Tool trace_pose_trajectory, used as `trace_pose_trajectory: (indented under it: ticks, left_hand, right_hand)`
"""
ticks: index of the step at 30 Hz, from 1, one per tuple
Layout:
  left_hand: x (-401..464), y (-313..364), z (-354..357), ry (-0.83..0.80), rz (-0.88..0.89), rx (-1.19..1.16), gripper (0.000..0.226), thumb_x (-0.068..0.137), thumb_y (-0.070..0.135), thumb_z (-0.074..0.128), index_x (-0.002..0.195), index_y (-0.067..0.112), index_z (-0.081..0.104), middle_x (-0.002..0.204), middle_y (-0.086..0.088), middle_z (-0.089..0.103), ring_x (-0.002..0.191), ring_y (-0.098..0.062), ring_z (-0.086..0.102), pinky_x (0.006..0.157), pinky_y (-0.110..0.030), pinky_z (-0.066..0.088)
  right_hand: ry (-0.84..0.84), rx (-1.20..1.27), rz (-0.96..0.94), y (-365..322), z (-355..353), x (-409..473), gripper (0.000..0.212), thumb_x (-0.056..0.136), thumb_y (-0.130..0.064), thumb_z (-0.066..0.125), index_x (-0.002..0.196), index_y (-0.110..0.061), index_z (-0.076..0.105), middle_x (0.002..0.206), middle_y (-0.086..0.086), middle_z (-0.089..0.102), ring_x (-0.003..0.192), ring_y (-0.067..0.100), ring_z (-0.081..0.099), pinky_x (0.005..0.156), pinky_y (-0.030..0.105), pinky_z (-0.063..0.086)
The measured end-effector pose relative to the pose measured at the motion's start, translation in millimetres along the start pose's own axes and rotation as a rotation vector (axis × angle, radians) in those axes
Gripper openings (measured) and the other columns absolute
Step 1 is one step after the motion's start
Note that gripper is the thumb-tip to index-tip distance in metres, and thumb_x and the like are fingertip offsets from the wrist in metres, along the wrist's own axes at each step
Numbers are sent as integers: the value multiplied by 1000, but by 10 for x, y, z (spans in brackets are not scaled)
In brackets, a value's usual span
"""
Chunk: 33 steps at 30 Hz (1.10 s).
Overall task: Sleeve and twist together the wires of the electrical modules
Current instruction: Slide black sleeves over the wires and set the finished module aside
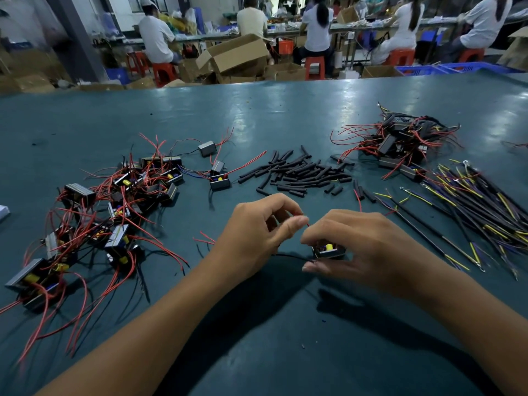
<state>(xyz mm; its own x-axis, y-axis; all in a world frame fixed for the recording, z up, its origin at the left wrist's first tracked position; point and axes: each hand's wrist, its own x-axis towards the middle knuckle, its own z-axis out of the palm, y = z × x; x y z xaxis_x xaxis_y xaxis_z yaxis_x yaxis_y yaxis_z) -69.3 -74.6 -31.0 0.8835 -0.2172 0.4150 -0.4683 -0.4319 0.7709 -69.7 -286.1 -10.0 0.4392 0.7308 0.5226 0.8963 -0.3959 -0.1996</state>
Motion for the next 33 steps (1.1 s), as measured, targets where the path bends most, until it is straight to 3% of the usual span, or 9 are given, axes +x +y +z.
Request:
trace_pose_trajectory:
  ticks: [3,5,11,15,18,22,25,27,33]
  left_hand:
    - [-15,-23,-37,-49,-36,-89,14,89,32,73,92,20,69,71,3,66,53,-12,54,53,-23,47]
    - [-22,-26,-49,-69,-50,-129,8,91,25,73,95,17,71,73,-4,67,55,-14,56,53,-28,49]
    - [-41,27,4,-37,-94,-257,17,87,31,71,91,16,75,68,-3,66,54,-13,50,53,-30,46]
    - [-55,65,58,-52,-55,-252,10,88,36,68,88,29,76,66,1,63,59,-11,47,52,-27,39]
    - [-60,89,82,-72,-43,-234,11,89,33,68,91,27,76,73,-12,67,66,-17,51,55,-39,41]
    - [-75,91,91,-93,-57,-226,10,89,32,69,90,27,77,76,2,70,70,-9,59,62,-32,48]
    - [-75,78,88,-101,-53,-227,9,91,30,69,88,27,77,70,4,65,62,-10,52,56,-25,41]
    - [-70,76,90,-109,-46,-248,9,93,29,69,90,25,77,71,-10,64,61,-25,47,55,-35,37]
    - [-52,113,146,-88,-57,-323,6,92,19,70,95,16,75,90,-28,65,76,-26,53,66,-53,45]
  right_hand:
    - [-80,73,50,40,-58,-33,50,78,-55,74,116,-26,61,98,-13,66,87,-6,58,75,22,52]
    - [-138,205,139,73,-124,-60,62,70,-65,76,120,-36,55,103,-17,67,95,-1,64,79,17,50]
    - [228,278,327,63,-54,27,19,90,-36,66,103,-23,67,86,-11,67,82,10,65,65,29,51]
    - [192,135,272,7,30,48,18,91,-25,69,108,-18,69,93,-9,65,85,8,62,70,15,46]
    - [175,38,224,13,23,54,10,92,-21,70,101,-17,70,89,-6,62,79,5,59,70,12,42]
    - [209,-69,154,21,33,51,10,97,-22,64,95,-13,69,83,-4,61,71,4,51,61,24,46]
    - [222,-181,68,49,24,57,14,98,-19,61,93,-10,70,83,0,62,71,15,55,60,36,49]
    - [227,-227,38,68,10,62,17,99,-19,59,93,-8,71,84,3,64,73,22,61,60,41,51]
    - [212,-253,41,75,-12,80,17,99,-16,58,92,-6,70,82,4,63,70,23,60,54,41,49]
